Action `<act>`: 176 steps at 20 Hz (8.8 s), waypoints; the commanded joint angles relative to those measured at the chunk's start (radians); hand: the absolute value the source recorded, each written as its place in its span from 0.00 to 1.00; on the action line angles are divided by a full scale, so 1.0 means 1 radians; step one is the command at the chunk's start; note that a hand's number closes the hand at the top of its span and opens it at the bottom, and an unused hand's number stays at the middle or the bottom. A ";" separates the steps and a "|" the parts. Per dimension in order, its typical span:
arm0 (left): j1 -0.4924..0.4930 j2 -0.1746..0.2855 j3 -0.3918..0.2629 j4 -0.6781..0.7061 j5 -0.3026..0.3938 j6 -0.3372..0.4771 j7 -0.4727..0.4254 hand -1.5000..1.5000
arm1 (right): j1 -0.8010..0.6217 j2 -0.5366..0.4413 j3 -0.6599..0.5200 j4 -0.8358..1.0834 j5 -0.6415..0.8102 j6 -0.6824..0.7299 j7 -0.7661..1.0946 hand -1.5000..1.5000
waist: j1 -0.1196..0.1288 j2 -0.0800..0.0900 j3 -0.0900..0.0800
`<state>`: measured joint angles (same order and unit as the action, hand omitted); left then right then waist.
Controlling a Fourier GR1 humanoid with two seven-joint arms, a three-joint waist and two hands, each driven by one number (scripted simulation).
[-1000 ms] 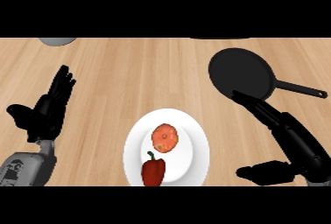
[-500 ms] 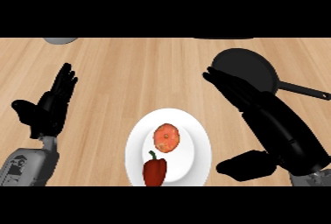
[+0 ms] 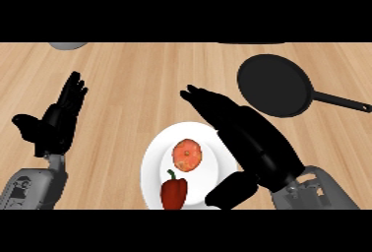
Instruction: Pick the squash from the plate and place it in the pan
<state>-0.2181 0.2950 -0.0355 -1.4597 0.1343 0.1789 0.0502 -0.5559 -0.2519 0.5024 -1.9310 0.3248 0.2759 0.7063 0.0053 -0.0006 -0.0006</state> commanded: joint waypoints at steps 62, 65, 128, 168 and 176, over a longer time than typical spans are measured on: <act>0.050 -0.091 0.138 -0.052 -0.108 -0.143 0.006 0.50 | -0.092 0.252 0.106 0.861 0.364 0.100 -0.130 0.00 | 0.006 0.002 0.001; -0.007 -0.093 0.148 0.009 -0.115 -0.144 0.011 0.50 | -0.077 0.252 0.137 0.874 0.328 0.077 -0.142 0.00 | 0.003 0.002 0.001; -0.095 -0.138 0.132 0.023 -0.152 -0.132 0.024 0.50 | -0.296 -0.162 -0.550 1.403 0.378 -0.850 -0.658 1.00 | 0.053 0.033 0.004; 0.012 -0.102 0.172 -0.060 -0.144 -0.135 0.069 0.50 | 0.089 -0.220 -0.964 1.282 -0.231 -0.036 -1.296 0.00 | -0.052 -0.018 -0.003; 0.049 -0.116 0.172 -0.052 -0.140 -0.138 0.054 0.50 | 0.410 -0.133 -0.930 0.746 -0.320 -0.001 -1.065 0.00 | -0.046 -0.014 -0.003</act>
<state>-0.1897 0.1895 0.1501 -1.4969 -0.0018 0.0420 0.0944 -0.2861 -0.4395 -0.4524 -0.9447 0.0363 0.2682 -0.4588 -0.0449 -0.0153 -0.0039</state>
